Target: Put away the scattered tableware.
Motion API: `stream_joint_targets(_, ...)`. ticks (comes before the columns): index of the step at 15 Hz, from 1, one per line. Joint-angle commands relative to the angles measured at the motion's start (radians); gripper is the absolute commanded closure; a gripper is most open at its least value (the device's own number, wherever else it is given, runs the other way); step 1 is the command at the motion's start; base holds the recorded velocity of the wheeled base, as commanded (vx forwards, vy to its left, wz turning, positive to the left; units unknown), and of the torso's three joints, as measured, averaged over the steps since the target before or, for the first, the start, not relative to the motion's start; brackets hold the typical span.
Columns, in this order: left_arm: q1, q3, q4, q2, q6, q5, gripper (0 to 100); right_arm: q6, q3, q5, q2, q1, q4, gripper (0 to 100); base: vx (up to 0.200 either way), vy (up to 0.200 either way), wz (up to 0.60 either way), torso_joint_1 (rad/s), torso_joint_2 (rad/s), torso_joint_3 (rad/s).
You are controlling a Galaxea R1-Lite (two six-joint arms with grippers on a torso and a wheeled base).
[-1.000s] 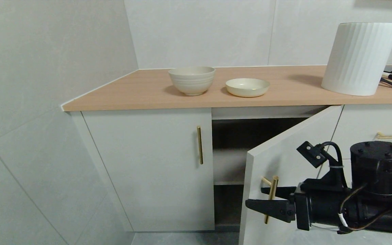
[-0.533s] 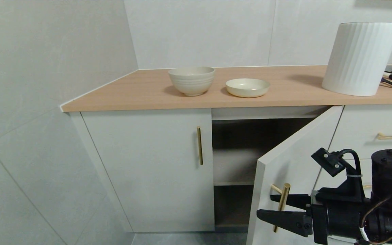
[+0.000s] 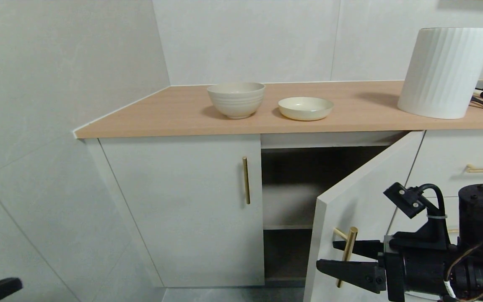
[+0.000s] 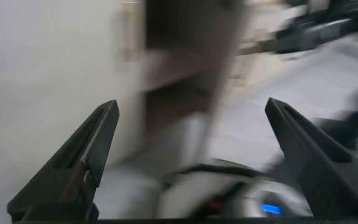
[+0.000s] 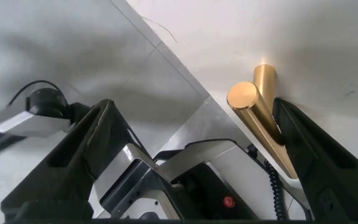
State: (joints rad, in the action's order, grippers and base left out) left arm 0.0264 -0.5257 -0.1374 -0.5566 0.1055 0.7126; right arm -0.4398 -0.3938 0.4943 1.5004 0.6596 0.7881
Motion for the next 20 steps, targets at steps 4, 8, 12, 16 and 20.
stream_joint_targets(4, 0.216, -0.166, 0.403, -0.787, 0.160, 0.136, 0, 0.000, 0.003, -0.002, 0.001, 0.000, 0.003, 0, 0.000, 0.000, 0.00, 0.000, 0.00, 0.000)
stream_joint_targets(8, 0.314, -0.128, 0.633, -0.918, 0.402, 0.082, 0, 0.000, 0.016, -0.002, -0.006, 0.006, 0.003, 0, 0.000, 0.000, 0.00, 0.000, 0.00, 0.000)
stream_joint_targets(12, 0.429, -0.013, 0.842, -1.002, 0.402, -0.058, 0, 0.000, 0.020, -0.002, -0.023, 0.018, 0.003, 0, 0.000, 0.000, 0.00, 0.000, 0.00, 0.000)
stream_joint_targets(16, 0.529, 0.073, 1.131, -1.204, 0.398, -0.235, 0, 0.000, 0.018, -0.002, -0.022, 0.018, 0.003, 0, 0.000, 0.000, 0.00, 0.000, 0.00, 0.000)
stream_joint_targets(20, 0.572, 0.070, 1.173, -1.273, 0.396, -0.269, 100, 0.000, 0.020, -0.002, -0.023, 0.018, 0.003, 0, 0.000, 0.000, 0.00, 0.000, 0.00, 0.000)
